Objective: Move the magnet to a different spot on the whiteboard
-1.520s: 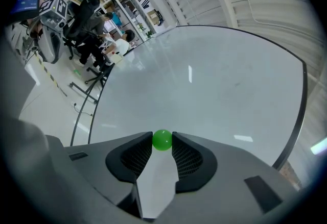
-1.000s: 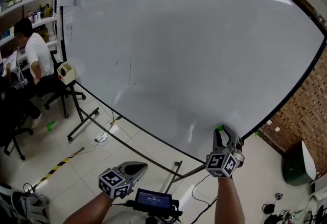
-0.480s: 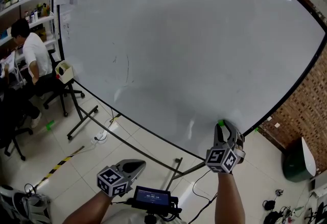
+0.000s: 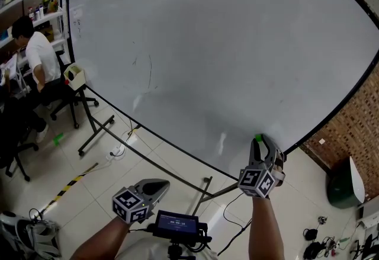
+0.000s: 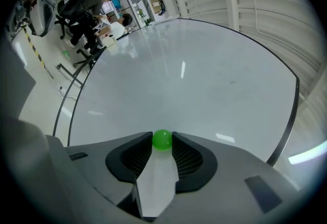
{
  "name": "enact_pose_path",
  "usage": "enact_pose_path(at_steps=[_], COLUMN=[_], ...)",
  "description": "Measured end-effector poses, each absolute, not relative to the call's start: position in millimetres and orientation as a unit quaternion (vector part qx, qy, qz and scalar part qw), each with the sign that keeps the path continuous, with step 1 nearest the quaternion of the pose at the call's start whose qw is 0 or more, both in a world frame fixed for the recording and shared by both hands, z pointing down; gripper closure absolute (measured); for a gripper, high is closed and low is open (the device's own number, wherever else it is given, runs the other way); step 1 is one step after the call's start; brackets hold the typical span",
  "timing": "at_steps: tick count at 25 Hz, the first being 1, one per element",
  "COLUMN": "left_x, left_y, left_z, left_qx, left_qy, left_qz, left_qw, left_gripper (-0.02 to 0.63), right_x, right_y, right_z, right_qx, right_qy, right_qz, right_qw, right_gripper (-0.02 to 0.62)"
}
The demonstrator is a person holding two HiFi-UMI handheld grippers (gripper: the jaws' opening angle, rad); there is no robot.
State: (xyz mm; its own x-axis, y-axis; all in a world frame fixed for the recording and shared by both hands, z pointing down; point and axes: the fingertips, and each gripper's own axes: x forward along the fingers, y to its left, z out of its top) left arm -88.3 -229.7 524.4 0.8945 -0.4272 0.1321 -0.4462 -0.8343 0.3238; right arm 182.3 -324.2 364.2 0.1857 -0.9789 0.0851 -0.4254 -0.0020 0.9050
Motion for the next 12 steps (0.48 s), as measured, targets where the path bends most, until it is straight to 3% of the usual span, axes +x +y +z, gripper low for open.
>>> enact_pose_path(at_steps=[12], left_x=[-103], left_y=[-226], left_z=[528], left_qx=[0.952], left_qy=[-0.245], left_qz=[0.025], left_qw=[0.182], left_gripper=[0.575], right_x=[179], right_y=[-320], right_z=[367], right_qx=[0.623], right_qy=[-0.55], right_qz=[-0.334], right_qw=[0.444], right_gripper=[0.439])
